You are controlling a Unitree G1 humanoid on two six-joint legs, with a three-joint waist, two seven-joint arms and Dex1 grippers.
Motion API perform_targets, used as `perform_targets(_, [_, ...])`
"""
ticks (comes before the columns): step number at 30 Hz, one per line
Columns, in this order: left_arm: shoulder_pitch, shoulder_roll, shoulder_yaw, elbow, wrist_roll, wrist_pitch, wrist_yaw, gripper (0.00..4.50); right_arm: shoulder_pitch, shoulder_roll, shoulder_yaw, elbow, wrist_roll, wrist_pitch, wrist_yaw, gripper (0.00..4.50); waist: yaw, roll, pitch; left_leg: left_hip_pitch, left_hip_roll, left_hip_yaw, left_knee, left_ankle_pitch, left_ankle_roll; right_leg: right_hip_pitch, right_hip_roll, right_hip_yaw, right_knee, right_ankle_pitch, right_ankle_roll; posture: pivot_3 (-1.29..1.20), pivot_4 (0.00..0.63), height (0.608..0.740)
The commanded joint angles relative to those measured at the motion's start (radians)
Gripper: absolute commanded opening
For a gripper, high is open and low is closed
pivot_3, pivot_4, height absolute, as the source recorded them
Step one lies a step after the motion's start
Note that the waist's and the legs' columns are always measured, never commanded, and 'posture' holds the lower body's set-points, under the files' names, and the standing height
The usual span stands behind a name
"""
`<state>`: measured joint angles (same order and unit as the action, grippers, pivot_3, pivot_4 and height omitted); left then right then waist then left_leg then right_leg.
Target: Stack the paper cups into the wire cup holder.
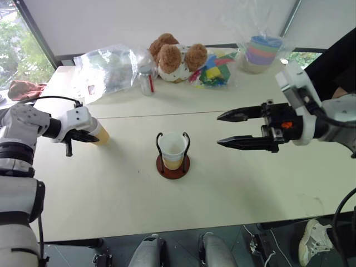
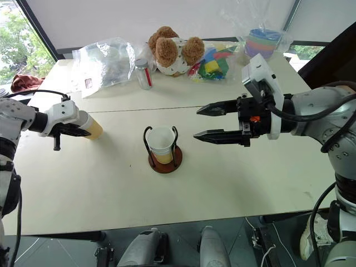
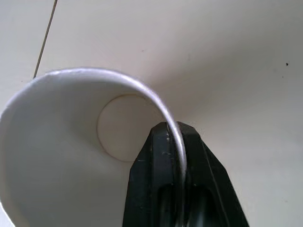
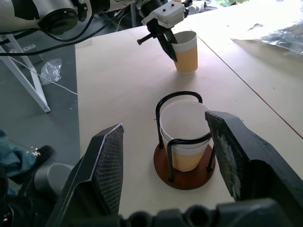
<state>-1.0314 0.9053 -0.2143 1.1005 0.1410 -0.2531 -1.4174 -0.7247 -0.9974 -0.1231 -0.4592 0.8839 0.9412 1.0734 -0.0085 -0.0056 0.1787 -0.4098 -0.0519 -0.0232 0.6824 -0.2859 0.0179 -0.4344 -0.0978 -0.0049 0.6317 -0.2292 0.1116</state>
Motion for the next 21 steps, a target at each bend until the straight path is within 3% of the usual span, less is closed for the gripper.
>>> perform_targets(1, [-0.036,0.008,0.021,-0.018,-0.005,-0.016,-0.019,0.05,-0.026,-0.013,-0.003,-0.021,0.001,-0.024,0.01,2.97,-0.001,0.0,0.0,0.0,0.0,0.0,0.0,0.0,0.0,0.0,0.0,0.0,0.0,0.0,0.0,0.0,0.15,0.74])
perform_targets(6, [-0.165,-0.001,0.007,-0.206,-0.067,0.146,-0.175,0.05,-0.002,-0.022,0.008,0.02,-0.042,-0.049,0.016,2.97,0.005,-0.004,0.002,-0.001,0.0,-0.001,0.0,0.0,0.0,0.0,0.0,-0.001,0.0,0.0,0.0,0.0,0.15,0.74])
perform_targets(9, [-0.23,0.079,-0.172,-0.53,-0.323,0.427,-0.197,0.05,0.013,-0.014,0.015,0.052,-0.076,-0.068,0.005,2.97,0.008,-0.006,0.003,-0.002,0.0,-0.001,0.001,0.0,0.0,0.001,0.0,0.0,0.0,0.0,0.001,0.0,0.15,0.74])
perform_targets(13, [-0.309,0.12,-0.295,-0.755,-0.572,0.575,-0.197,0.05,0.054,-0.016,0.023,0.051,-0.114,-0.083,-0.009,2.97,-0.003,-0.004,0.002,-0.002,-0.001,-0.001,0.001,-0.002,0.003,0.0,0.0,0.002,0.0,0.0,0.001,0.0,0.15,0.74])
perform_targets(16, [-0.349,0.111,-0.354,-0.826,-0.691,0.602,-0.197,0.05,0.075,-0.022,0.006,0.03,-0.11,-0.075,-0.018,2.97,-0.005,-0.004,0.002,-0.001,-0.001,-0.001,0.0,-0.002,0.003,0.0,0.0,0.002,0.0,-0.001,0.002,0.0,0.15,0.74])
perform_targets(21, [-0.407,0.049,-0.432,-0.802,-0.765,0.567,-0.197,0.05,0.103,-0.022,-0.008,-0.004,-0.107,-0.059,-0.054,2.97,-0.005,-0.004,0.003,0.0,0.0,-0.001,0.002,-0.001,0.002,0.0,0.0,0.002,0.0,-0.001,0.003,0.0,0.15,0.74])
